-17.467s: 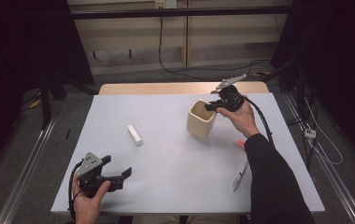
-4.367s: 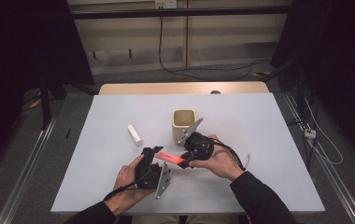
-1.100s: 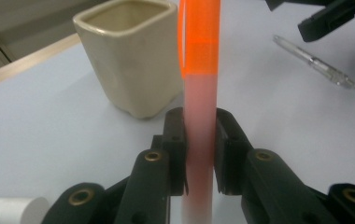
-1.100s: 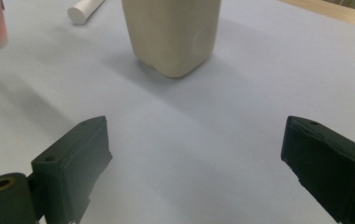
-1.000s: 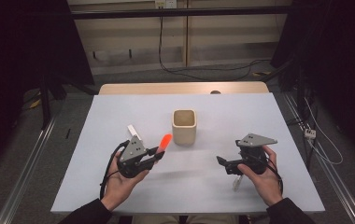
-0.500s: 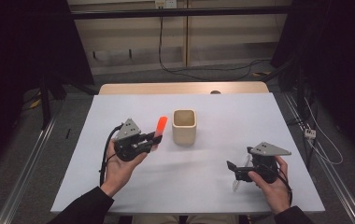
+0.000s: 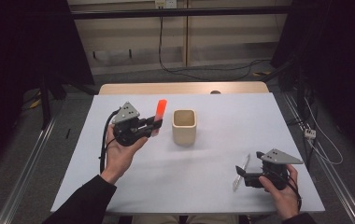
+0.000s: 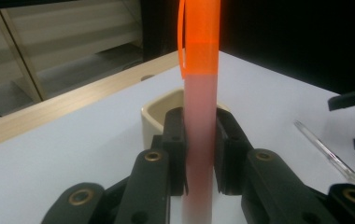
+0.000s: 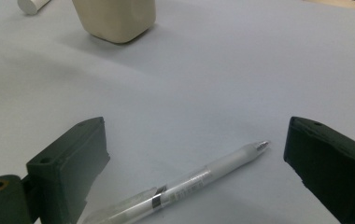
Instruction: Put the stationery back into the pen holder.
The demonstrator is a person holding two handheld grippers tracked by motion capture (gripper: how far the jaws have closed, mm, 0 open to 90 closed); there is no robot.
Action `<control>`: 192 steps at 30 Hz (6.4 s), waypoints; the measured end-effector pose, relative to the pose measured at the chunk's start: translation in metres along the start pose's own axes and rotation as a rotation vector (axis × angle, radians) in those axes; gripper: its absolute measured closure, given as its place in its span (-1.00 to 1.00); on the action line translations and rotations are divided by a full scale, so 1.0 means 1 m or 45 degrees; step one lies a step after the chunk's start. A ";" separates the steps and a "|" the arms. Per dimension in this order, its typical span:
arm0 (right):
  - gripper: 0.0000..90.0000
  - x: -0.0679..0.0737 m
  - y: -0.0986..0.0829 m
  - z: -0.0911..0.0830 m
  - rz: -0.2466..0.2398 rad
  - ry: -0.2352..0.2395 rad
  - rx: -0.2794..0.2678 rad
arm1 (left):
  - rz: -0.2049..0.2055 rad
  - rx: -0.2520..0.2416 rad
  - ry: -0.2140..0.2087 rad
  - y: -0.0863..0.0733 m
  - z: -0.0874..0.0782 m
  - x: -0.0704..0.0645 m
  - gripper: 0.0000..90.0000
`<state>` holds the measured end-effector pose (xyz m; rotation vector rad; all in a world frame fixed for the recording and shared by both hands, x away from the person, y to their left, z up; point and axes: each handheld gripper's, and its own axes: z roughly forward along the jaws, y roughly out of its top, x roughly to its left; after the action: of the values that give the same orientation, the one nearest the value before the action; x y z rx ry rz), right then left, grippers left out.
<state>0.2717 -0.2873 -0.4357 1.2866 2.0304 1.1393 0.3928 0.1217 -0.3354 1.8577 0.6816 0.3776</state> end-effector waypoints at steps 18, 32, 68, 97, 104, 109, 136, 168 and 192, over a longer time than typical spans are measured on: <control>-0.87 0.001 -0.005 0.004 -0.007 0.022 -0.004 | -0.069 -0.012 -0.049 0.017 0.039 0.005 0.72; -0.87 0.002 -0.005 0.006 -0.004 0.036 0.003 | -0.033 -0.001 0.006 0.033 0.072 0.004 0.72; -0.87 0.004 -0.006 0.007 -0.007 0.059 0.014 | 0.026 0.151 0.008 0.004 0.128 0.000 0.71; -0.87 0.005 -0.005 0.008 -0.008 0.069 0.039 | -0.047 0.187 0.139 -0.004 0.073 0.024 -0.84; -0.87 0.007 -0.004 0.012 -0.040 0.062 0.071 | 0.004 0.219 0.092 -0.009 0.053 0.023 -0.87; -0.87 0.006 -0.002 0.013 -0.053 0.058 0.077 | 0.057 0.225 0.091 -0.014 0.037 0.019 -0.87; -0.31 0.022 0.017 0.017 -0.088 0.113 0.116 | 0.021 0.365 -0.005 -0.094 -0.035 -0.027 -0.87; 1.00 0.042 0.012 0.033 -0.096 0.302 0.434 | -0.040 0.266 0.032 -0.136 -0.061 -0.031 -0.85; 1.00 0.031 0.008 0.024 -0.039 0.316 0.568 | -0.039 0.247 0.049 -0.136 -0.063 -0.029 -0.85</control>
<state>0.2799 -0.2487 -0.4405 1.3604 2.5862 0.8958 0.2977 0.1863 -0.4354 2.0245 0.7957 0.3380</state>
